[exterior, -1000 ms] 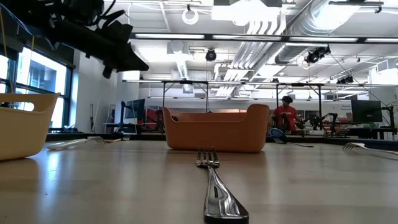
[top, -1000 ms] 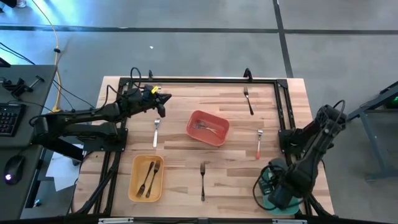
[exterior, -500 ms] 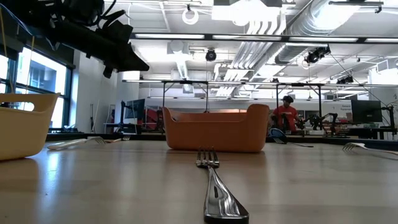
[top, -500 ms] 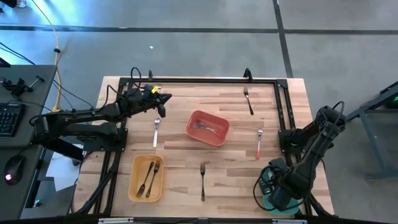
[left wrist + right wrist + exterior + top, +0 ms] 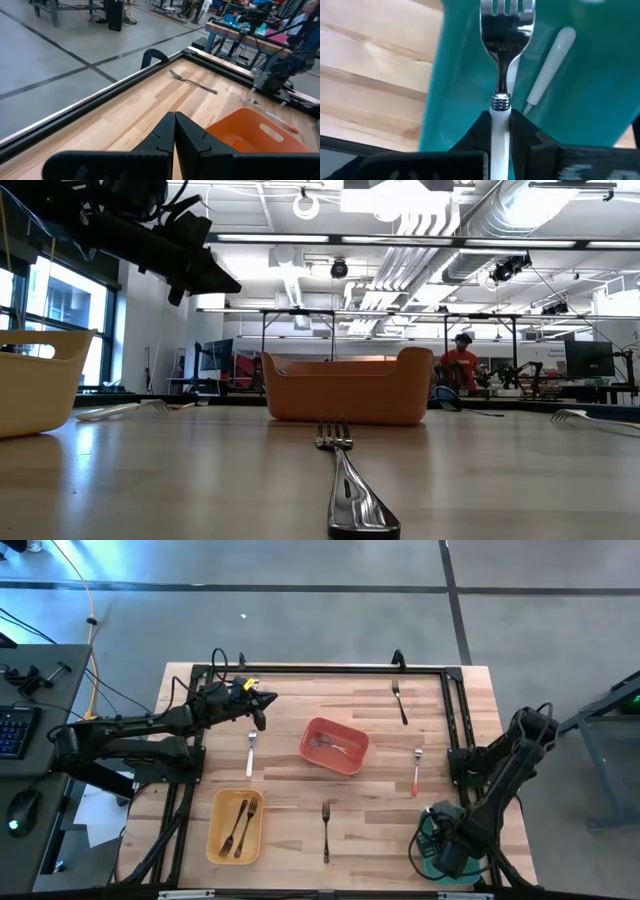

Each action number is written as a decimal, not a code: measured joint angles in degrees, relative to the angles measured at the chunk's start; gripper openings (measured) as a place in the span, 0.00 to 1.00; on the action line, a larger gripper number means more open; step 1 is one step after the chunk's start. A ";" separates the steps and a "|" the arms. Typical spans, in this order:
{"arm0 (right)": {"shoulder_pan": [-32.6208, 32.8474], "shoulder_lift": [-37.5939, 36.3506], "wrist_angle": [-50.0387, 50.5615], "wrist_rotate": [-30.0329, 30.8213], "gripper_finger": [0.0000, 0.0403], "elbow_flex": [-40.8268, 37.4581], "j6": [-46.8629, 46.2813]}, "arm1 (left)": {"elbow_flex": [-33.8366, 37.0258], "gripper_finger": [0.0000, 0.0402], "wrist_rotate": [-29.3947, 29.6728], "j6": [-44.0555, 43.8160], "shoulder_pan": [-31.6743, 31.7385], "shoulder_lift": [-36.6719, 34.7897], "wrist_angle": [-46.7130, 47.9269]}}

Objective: Sort silverware by color (type)
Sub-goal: Put the top white fork into the green bin, then put the top orange fork into the orange bin

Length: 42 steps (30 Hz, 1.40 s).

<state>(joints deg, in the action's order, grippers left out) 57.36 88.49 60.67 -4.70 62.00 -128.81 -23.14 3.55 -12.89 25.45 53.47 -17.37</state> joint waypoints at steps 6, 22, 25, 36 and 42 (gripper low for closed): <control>2.31 0.02 -3.70 -1.96 0.03 -2.50 -1.18 | 0.00 0.00 -0.02 -0.48 0.00 0.00 0.01; 2.66 0.07 -9.71 0.15 0.12 -7.65 0.74 | 0.00 0.00 0.02 -0.43 0.02 -0.02 2.24; 1.80 0.06 -11.96 0.07 0.22 -7.64 2.74 | 0.00 0.00 -0.29 -0.43 0.02 -0.02 3.08; -1.55 -4.20 -6.28 -1.79 0.34 0.67 12.78 | 0.00 0.00 -7.12 -5.29 0.02 -0.02 6.75; -7.91 -10.03 -2.92 8.45 0.14 1.99 24.94 | 0.02 0.00 -9.03 -11.41 0.02 -0.02 16.33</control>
<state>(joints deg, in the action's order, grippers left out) 49.45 78.46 57.75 3.74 63.99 -103.87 -23.11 -5.48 -24.30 25.47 53.45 -1.03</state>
